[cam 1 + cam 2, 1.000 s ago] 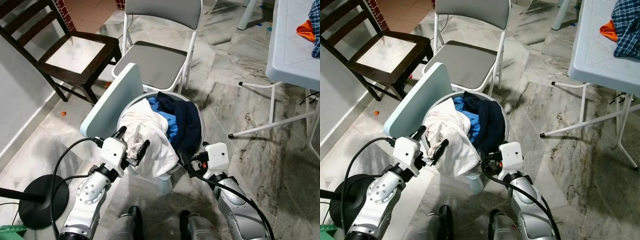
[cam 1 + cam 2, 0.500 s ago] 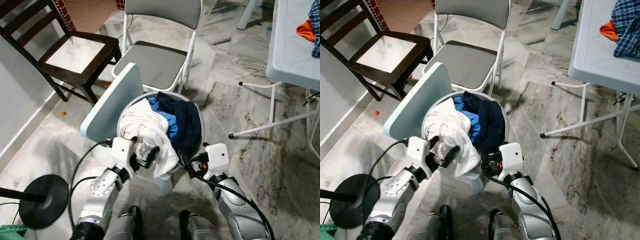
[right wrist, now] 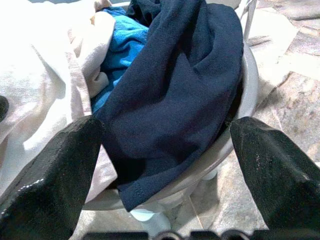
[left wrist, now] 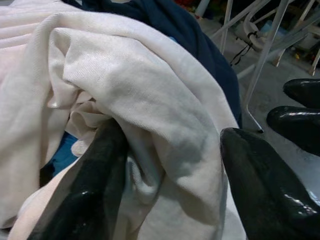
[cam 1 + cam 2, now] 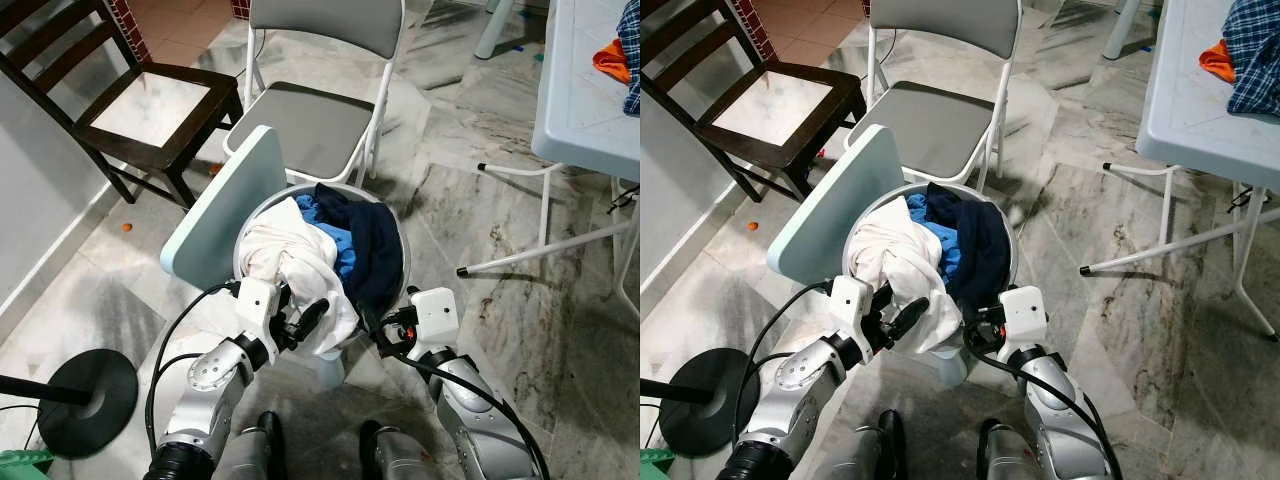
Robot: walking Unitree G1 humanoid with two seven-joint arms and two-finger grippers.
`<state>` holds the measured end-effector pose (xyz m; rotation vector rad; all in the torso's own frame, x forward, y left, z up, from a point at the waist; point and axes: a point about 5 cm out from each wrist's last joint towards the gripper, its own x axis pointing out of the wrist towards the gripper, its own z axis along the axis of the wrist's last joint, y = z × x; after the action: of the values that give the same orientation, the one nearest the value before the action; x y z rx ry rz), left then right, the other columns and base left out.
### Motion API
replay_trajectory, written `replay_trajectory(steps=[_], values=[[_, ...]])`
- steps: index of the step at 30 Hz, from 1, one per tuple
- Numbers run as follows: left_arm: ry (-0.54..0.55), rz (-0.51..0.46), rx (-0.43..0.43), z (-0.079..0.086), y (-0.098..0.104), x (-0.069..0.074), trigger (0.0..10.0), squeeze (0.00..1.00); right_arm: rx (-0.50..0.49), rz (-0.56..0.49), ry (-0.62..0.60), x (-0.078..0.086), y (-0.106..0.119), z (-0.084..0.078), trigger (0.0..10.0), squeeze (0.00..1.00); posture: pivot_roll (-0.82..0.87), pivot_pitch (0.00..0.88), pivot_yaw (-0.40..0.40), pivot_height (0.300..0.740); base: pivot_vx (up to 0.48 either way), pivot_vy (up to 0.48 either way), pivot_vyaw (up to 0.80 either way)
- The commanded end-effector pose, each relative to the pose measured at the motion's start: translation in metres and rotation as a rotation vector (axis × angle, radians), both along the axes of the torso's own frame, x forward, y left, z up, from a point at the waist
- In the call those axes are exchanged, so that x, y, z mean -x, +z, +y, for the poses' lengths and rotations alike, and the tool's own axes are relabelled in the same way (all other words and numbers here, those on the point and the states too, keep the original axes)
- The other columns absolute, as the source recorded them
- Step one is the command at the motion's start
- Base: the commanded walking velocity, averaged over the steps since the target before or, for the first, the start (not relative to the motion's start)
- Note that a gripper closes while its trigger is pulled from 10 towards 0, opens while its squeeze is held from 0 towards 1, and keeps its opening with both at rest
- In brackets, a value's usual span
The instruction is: Hang hanger
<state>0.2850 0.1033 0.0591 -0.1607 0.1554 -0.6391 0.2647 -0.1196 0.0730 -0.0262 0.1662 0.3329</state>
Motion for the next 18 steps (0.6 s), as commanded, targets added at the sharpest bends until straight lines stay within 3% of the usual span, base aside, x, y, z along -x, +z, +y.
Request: replay_trajectory(steps=[1,18], values=[[0.013,0.009,-0.008,0.0036,-0.0011,0.0005,0.0,0.0,0.006,0.017,-0.008,0.0046,-0.0053,-0.0003,10.0,0.0,-0.1,0.268,0.051,0.74,0.0,0.0,0.0],[0.08,-0.002,-0.034,0.0108,0.0018,-0.0021,0.0,0.0,0.005,0.023,-0.005,0.0046,-0.0064,0.0011,10.0,0.0,-0.1,0.269,0.05,0.74,0.0,0.0,0.0]])
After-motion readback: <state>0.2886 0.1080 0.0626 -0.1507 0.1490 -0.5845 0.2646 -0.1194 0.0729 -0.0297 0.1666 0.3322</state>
